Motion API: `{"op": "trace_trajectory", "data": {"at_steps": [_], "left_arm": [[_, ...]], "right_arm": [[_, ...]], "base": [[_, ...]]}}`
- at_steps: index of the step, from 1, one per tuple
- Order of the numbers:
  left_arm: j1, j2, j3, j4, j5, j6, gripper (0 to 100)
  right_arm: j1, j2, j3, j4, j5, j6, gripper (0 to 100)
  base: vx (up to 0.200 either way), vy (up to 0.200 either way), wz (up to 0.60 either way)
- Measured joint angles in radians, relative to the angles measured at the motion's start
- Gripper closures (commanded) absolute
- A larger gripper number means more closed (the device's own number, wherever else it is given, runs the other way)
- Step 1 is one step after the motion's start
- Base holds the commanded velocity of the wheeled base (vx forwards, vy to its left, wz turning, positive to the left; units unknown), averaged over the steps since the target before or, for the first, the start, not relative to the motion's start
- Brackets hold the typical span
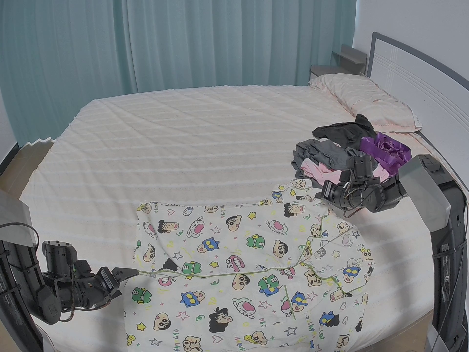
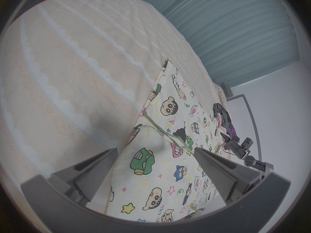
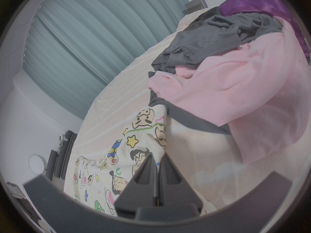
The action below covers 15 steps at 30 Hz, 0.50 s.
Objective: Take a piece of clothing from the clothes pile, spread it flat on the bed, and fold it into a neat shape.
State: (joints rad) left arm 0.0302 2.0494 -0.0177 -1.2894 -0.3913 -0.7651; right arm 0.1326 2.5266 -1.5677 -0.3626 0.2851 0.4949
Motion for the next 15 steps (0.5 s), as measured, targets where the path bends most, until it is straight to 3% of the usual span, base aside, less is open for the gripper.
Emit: {"op": "trace_trajectory", "data": {"at_steps": [10,11,15], "left_arm": [[0.000,0.001,0.000,0.000,0.000,0.000,0],[0.000,0.001,0.000,0.000,0.000,0.000,0],[0.000,0.005,0.000,0.000,0.000,0.001,0]], "right_arm": [[-0.010,0.027,-0.022,-0.049,-0.047,0.015,100],[-0.009,0.030,-0.024,-0.048,-0.048,0.015,0],[-0.010,0.033,-0.024,-0.040,-0.051,0.015,0]], "base": [[0.000,0.000,0.00],[0.000,0.000,0.00],[0.000,0.000,0.00]]}}
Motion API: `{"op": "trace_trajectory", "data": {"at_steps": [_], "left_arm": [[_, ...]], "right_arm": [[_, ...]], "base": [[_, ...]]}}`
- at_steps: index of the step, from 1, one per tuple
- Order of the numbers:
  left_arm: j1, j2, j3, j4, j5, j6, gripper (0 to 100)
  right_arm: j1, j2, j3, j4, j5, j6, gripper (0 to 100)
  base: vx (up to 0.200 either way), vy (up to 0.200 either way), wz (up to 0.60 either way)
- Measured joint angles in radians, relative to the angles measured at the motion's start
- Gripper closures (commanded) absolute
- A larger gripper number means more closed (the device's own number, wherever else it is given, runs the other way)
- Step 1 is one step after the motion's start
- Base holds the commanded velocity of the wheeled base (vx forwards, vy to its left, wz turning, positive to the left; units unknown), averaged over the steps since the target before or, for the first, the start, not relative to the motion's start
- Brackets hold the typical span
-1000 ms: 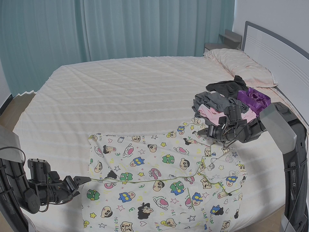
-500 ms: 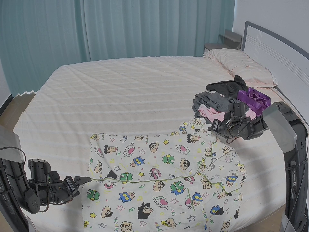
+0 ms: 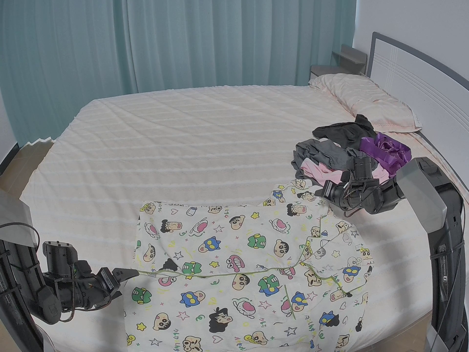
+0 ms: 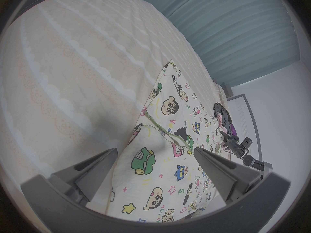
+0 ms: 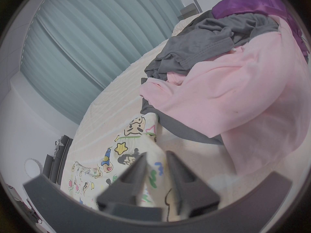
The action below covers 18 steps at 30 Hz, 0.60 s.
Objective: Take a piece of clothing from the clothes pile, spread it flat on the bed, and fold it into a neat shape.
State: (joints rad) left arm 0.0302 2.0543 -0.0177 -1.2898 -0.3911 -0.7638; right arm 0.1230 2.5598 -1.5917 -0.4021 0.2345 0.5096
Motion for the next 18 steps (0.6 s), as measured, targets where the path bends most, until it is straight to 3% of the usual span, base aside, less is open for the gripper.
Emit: {"op": "trace_trajectory", "data": {"at_steps": [8,18], "left_arm": [[0.000,0.002,0.000,0.000,0.000,0.000,0],[0.000,0.002,0.000,0.000,0.001,0.000,0]], "right_arm": [[-0.011,-0.039,-0.028,0.022,0.000,0.036,0],[0.030,-0.031,-0.157,0.167,-0.005,0.137,0]], "base": [[0.000,0.000,0.00],[0.000,0.000,0.00]]}}
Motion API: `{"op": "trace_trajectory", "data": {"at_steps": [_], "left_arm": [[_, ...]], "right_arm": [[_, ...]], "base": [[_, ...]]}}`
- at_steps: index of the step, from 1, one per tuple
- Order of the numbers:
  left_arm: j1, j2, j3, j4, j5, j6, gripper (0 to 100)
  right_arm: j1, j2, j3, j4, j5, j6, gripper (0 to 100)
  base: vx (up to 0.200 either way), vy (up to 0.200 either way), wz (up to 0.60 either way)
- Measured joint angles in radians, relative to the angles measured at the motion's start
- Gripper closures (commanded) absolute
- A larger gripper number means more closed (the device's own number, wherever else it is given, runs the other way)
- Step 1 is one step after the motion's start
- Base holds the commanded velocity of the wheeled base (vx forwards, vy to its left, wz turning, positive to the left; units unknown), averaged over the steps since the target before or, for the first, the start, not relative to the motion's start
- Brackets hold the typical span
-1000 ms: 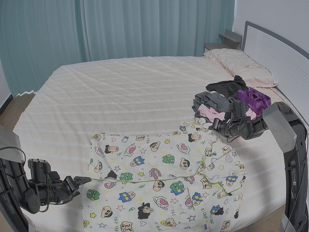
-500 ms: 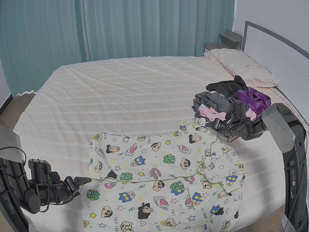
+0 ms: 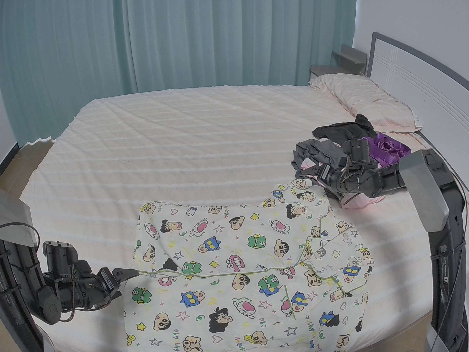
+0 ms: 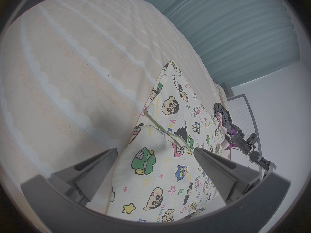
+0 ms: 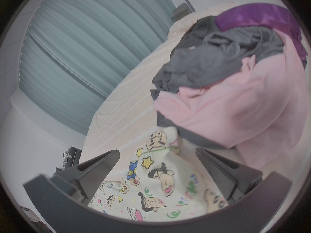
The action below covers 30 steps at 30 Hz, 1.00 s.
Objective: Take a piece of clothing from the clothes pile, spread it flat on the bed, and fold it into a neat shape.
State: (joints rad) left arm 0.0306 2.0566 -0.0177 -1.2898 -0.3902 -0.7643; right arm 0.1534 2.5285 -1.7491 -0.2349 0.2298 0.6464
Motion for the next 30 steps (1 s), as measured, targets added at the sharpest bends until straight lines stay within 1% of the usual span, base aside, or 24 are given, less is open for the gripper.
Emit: {"op": "trace_trajectory", "data": {"at_steps": [7,10,11,18,23,28,30], "left_arm": [[0.000,0.000,0.000,0.000,0.000,-0.001,0],[0.000,0.000,0.000,0.000,0.000,-0.001,0],[0.000,0.000,0.000,0.000,0.000,-0.001,0],[0.000,0.000,0.000,0.000,0.000,-0.001,0],[0.000,0.000,0.000,0.000,0.000,-0.001,0],[0.000,0.000,0.000,0.000,0.000,-0.001,0],[0.000,-0.002,0.000,-0.001,0.000,-0.001,0]], "right_arm": [[0.033,0.065,-0.083,0.050,-0.060,0.022,0],[0.034,0.084,-0.105,0.066,-0.067,0.022,0],[0.034,0.087,-0.110,0.079,-0.067,0.022,100],[0.027,0.101,-0.134,0.146,-0.068,0.022,100],[0.023,0.109,-0.161,0.144,-0.070,0.035,100],[0.010,0.111,-0.222,0.126,-0.094,0.121,100],[0.003,0.111,-0.237,0.118,-0.102,0.133,100]], "base": [[0.000,0.000,0.00],[0.000,0.000,0.00],[0.000,0.000,0.00],[0.000,0.000,0.00],[0.000,0.000,0.00],[0.000,0.000,0.00],[0.000,0.000,0.00]]}}
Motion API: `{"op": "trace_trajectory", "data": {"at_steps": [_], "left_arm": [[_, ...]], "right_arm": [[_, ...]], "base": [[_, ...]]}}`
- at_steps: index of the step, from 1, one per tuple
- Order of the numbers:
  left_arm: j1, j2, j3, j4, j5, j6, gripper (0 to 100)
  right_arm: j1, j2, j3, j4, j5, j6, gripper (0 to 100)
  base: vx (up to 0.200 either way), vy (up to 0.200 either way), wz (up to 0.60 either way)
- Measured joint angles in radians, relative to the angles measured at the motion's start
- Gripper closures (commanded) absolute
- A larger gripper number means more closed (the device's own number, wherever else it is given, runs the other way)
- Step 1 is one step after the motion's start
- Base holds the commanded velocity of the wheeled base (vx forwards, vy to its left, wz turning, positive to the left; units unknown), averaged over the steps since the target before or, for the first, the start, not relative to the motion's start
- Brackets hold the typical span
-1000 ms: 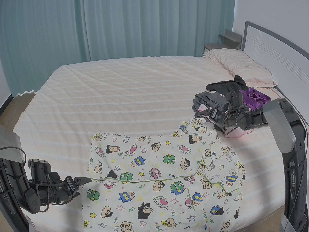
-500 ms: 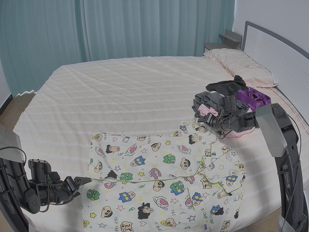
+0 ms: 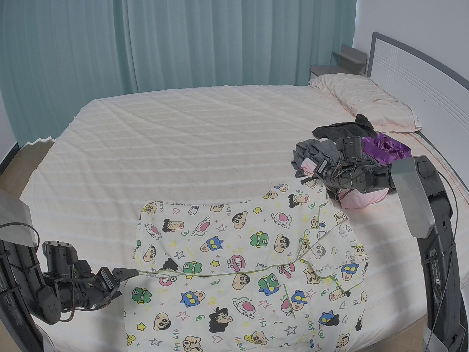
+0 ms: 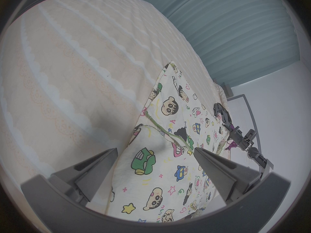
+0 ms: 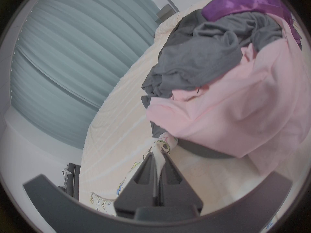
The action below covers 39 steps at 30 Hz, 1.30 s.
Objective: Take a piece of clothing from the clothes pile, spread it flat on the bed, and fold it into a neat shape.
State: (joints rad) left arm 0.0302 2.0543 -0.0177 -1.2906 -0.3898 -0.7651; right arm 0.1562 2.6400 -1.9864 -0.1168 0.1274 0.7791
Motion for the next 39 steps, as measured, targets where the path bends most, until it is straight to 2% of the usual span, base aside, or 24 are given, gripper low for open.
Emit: {"op": "trace_trajectory", "data": {"at_steps": [4,7,13,14,20,29,35,39], "left_arm": [[0.004,-0.007,-0.011,-0.001,0.008,-0.001,0],[0.006,-0.017,-0.047,-0.001,0.028,-0.040,0],[0.008,-0.040,-0.221,0.047,0.064,-0.091,0],[0.007,-0.042,-0.264,0.071,0.067,-0.093,0],[0.001,-0.033,-0.544,0.283,0.077,-0.095,0],[-0.005,0.109,-0.966,0.536,0.082,-0.002,0],[-0.006,0.248,-1.144,0.646,0.082,0.113,0],[-0.010,0.324,-1.220,0.670,0.080,0.145,0]], "right_arm": [[-0.006,0.003,0.001,0.001,-0.003,-0.002,100],[-0.006,0.004,0.012,0.002,-0.004,-0.010,100],[-0.002,0.006,0.044,-0.001,-0.020,-0.039,100],[-0.001,0.005,0.048,-0.001,-0.024,-0.043,0],[0.002,-0.001,0.078,-0.002,-0.042,-0.062,0],[0.005,-0.063,0.236,-0.054,-0.053,-0.146,0],[0.006,-0.117,0.356,-0.107,-0.056,-0.196,0],[0.008,-0.146,0.392,-0.121,-0.056,-0.207,0]], "base": [[0.000,0.000,0.00],[0.000,0.000,0.00],[0.000,0.000,0.00],[0.000,0.000,0.00],[0.000,0.000,0.00],[0.000,0.000,0.00],[0.000,0.000,0.00],[0.000,0.000,0.00]]}}
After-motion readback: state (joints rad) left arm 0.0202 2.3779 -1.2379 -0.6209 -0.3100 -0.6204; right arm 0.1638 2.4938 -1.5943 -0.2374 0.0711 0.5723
